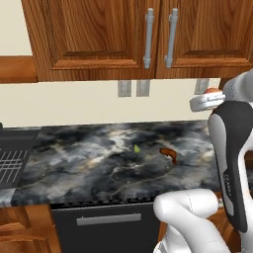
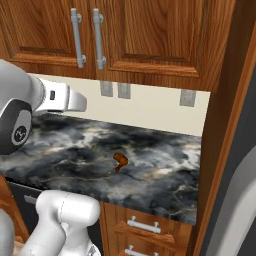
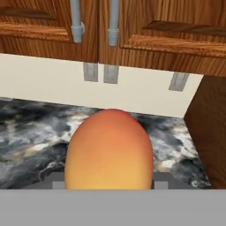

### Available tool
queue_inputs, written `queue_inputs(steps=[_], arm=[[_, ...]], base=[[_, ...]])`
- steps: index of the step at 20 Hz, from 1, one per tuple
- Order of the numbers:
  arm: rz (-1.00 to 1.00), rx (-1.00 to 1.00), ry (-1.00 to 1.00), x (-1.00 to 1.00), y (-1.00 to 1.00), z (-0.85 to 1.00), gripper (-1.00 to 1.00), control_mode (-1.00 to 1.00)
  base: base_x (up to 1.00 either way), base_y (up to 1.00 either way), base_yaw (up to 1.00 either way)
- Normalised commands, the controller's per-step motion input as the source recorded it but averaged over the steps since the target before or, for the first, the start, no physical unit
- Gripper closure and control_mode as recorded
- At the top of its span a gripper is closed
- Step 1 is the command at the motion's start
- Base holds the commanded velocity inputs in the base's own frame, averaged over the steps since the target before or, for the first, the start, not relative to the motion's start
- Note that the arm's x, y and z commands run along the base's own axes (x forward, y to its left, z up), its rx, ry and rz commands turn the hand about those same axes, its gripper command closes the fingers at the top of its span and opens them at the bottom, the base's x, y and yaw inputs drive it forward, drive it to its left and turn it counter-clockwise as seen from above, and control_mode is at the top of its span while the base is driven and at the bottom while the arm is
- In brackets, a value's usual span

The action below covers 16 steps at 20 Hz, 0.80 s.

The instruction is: Open the fridge, remove the mango, lemon wedge, and chicken drumstick, and place them on any counter.

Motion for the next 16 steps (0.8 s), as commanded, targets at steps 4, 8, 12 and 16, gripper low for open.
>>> queue_inputs(steps=[4, 8, 12, 16], arm=[[0.07, 0.0, 0.15, 0.23, 0.03, -0.75, 1.0, -1.0], [0.05, 0.0, 0.08, 0.18, 0.01, -0.88, 1.0, -1.0], [0.02, 0.0, 0.04, 0.14, 0.0, -1.0, 1.0, -1.0], [0.0, 0.0, 0.06, 0.27, 0.09, -0.81, 1.0, -1.0]], base=[[0.0, 0.0, 0.0], [0.0, 0.0, 0.0], [0.0, 0.0, 0.0], [0.0, 0.0, 0.0]])
